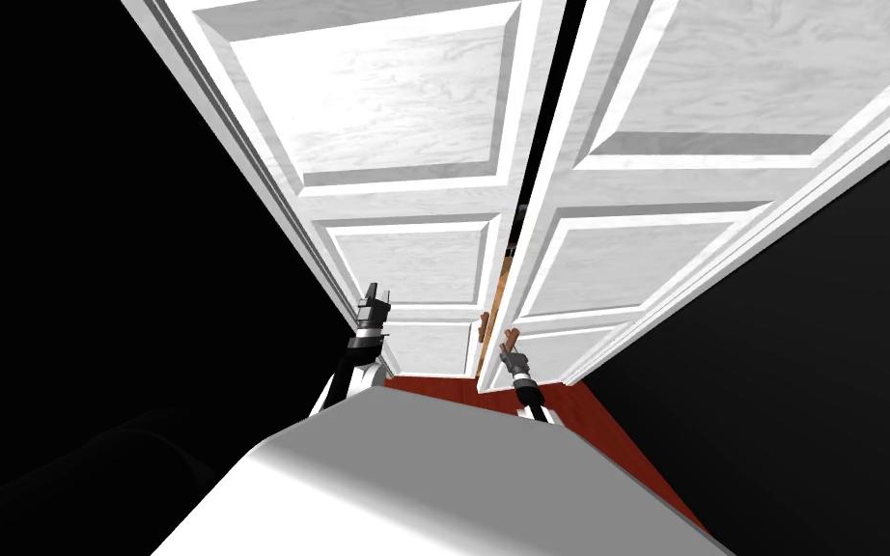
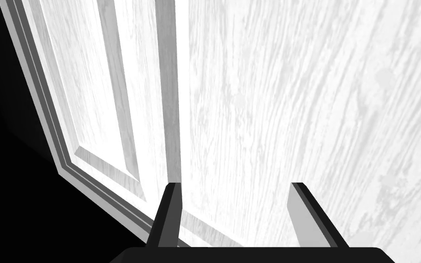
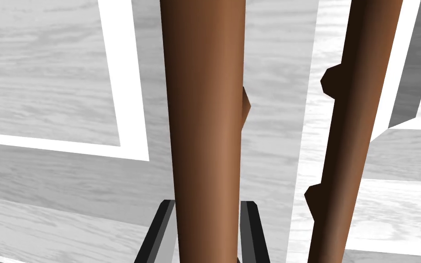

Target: Pull the door open

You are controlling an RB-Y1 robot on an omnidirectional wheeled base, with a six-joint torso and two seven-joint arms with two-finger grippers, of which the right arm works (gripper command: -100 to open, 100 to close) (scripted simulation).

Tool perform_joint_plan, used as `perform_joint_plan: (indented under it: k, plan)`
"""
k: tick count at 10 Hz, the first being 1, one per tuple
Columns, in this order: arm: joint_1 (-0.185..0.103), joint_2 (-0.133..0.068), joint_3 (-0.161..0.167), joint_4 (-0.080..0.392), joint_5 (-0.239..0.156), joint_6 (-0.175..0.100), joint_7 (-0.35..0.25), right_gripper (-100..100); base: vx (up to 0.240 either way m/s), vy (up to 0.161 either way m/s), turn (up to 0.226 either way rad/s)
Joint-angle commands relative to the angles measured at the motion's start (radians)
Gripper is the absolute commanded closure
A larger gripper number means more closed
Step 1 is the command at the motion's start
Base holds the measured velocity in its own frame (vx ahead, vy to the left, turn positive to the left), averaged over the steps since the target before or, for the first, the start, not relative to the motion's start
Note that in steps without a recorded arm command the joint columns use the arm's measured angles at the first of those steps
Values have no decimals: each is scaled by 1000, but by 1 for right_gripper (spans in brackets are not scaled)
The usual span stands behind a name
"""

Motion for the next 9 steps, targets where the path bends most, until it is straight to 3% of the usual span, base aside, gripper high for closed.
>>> perform_joint_plan:
  k: [1, 4, 7, 9]
  plan:
    - [28, -19, -15, -13, -16, 24, -5, 100, -169, -1, -31]
    - [52, -47, -35, -7, -68, 61, -9, 100, -174, 0, -71]
    - [52, -47, -35, 21, -68, 61, -9, 100, -62, -4, -7]
    - [52, -47, -35, -7, -68, 61, -9, 100, 15, -1, -1]
